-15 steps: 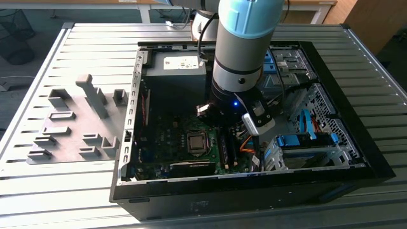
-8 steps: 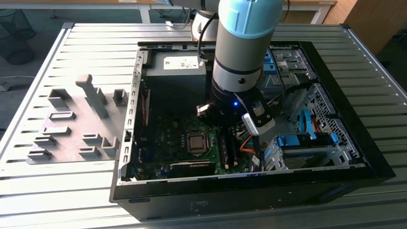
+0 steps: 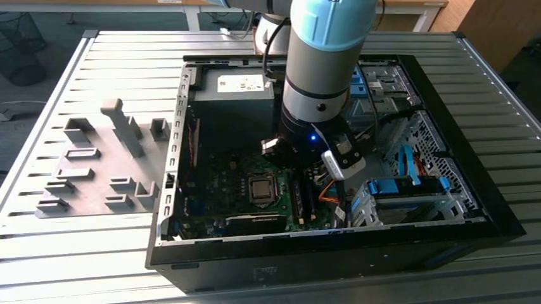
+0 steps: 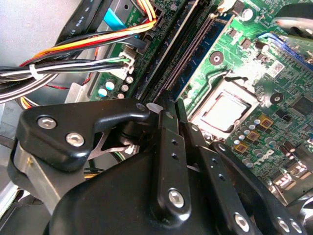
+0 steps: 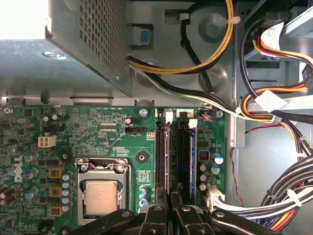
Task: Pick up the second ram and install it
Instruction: 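Insert the second ram into the second slot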
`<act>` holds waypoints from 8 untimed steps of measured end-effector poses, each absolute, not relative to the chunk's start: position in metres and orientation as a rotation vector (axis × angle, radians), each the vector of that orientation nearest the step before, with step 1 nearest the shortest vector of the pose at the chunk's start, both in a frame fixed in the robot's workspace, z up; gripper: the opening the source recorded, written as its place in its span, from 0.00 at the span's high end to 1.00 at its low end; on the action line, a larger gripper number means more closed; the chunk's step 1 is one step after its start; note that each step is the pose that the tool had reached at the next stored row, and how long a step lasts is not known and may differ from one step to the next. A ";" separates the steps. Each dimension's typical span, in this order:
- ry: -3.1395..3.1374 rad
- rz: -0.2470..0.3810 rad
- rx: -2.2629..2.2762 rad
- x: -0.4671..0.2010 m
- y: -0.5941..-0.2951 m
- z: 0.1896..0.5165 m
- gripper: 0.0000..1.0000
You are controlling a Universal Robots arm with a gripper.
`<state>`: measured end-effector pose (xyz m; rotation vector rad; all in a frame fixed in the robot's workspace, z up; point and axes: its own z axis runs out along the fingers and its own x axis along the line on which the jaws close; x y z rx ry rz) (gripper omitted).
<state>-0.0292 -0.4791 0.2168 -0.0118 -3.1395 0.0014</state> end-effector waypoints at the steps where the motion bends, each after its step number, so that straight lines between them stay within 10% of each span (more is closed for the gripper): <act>1: -3.139 0.001 -0.013 -0.029 -0.479 0.217 0.86; 8: -3.139 0.001 -0.022 -0.028 -0.479 0.216 0.86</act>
